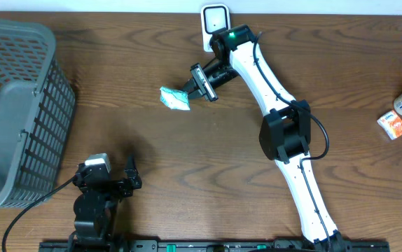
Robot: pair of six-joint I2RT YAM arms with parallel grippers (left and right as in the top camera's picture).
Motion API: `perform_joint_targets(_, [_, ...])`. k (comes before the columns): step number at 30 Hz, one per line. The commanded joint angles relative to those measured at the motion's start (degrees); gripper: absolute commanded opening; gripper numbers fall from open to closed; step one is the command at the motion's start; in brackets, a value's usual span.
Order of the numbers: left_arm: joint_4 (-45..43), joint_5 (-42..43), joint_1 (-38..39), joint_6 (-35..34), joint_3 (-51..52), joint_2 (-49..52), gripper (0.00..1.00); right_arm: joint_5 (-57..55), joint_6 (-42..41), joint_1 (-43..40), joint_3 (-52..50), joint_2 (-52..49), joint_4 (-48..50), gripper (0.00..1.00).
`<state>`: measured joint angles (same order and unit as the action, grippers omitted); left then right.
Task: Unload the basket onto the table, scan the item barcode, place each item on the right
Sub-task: 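Lift the tissue pack and raise it toward the scanner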
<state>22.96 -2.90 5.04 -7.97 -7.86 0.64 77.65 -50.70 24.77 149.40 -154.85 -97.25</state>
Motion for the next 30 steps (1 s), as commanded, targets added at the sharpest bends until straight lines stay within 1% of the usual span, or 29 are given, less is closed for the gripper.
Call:
perform_joint_targets(1, [1.42, 0.35, 0.17, -0.70, 0.76, -0.04, 0.98, 3.04, -10.21, 0.39, -0.26, 2.91, -0.07, 0.02])
perform_joint_targets(3, [1.42, 0.35, 0.17, -0.70, 0.76, -0.04, 0.98, 2.05, -13.84, 0.39, -0.26, 2.91, 0.28, 0.02])
perform_joint_targets(4, [1.42, 0.35, 0.17, -0.70, 0.76, -0.04, 0.98, 1.64, -13.73, 0.33, -0.26, 2.91, 1.16, 0.02])
perform_joint_targets(5, [1.40, 0.35, 0.17, -0.70, 0.76, -0.04, 0.98, 1.27, -11.91, 0.35, -0.26, 2.91, 2.86, 0.02])
perform_joint_targets(7, [1.40, 0.35, 0.17, -0.70, 0.76, -0.04, 0.98, 1.92, -4.79, 0.46, -0.26, 2.91, 7.37, 0.01])
perform_joint_targets(8, [1.42, 0.35, 0.17, -0.70, 0.76, -0.04, 0.98, 3.17, 0.07, 0.57, -0.26, 2.91, 10.05, 0.01])
perform_joint_targets(9, [1.42, 0.35, 0.17, -0.70, 0.76, -0.04, 0.98, 5.60, 8.37, 0.72, -0.26, 2.91, 13.81, 0.01])
perform_joint_targets(10, [1.40, 0.35, 0.17, -0.70, 0.76, -0.04, 0.98, 6.12, 13.57, 0.74, -0.26, 2.91, 15.74, 0.01])
perform_joint_targets(11, [1.42, 0.35, 0.17, -0.70, 0.76, -0.04, 0.98, 4.98, 21.55, 0.76, -0.26, 2.91, 17.31, 0.01])
perform_joint_targets(13, [1.40, 0.35, 0.17, -0.70, 0.76, -0.04, 0.98, 4.59, 30.77, 0.76, -0.26, 2.91, 18.34, 0.01])
perform_joint_targets(15, [1.40, 0.35, 0.17, -0.70, 0.76, -0.04, 0.98, 10.64, 40.26, 0.59, -0.26, 2.91, 22.56, 0.01])
perform_joint_targets(18, [1.40, 0.35, 0.17, -0.70, 0.76, -0.04, 0.98, 11.82, 50.29, 0.44, -0.22, 2.95, 28.11, 0.01])
perform_joint_targets(21, [1.42, 0.35, 0.17, -0.70, 0.76, -0.04, 0.98, 11.82, 54.90, 0.57, -0.22, 3.02, 33.90, 0.01])
perform_joint_targets(22, [1.40, 0.35, 0.17, -0.70, 0.76, -0.04, 0.98, 11.82, 55.06, 0.74, -0.22, 3.19, 35.06, 0.01])
perform_joint_targets(24, [1.40, 0.35, 0.17, -0.70, 0.76, -0.04, 0.98, 11.82, 54.18, 1.31, -0.20, 3.91, 35.32, 0.01])
perform_joint_targets(26, [1.40, 0.35, 0.17, -0.70, 0.76, -0.04, 0.98, 11.82, 54.38, 2.32, -0.20, 5.22, 33.14, 0.01])
perform_joint_targets(27, [1.42, 0.35, 0.17, -0.70, 0.76, -0.04, 0.98, 11.82, 58.38, 3.43, -0.20, 7.54, 28.72, 0.01])
perform_joint_targets(28, [1.40, 0.35, 0.17, -0.70, 0.76, -0.04, 0.98, 11.67, 60.39, 3.67, -0.20, 8.50, 26.49, 0.01])
perform_joint_targets(30, [1.40, 0.35, 0.17, -0.70, 0.76, -0.04, 0.98, 4.02, 60.65, 4.02, -0.20, 12.52, 16.28, 0.01])
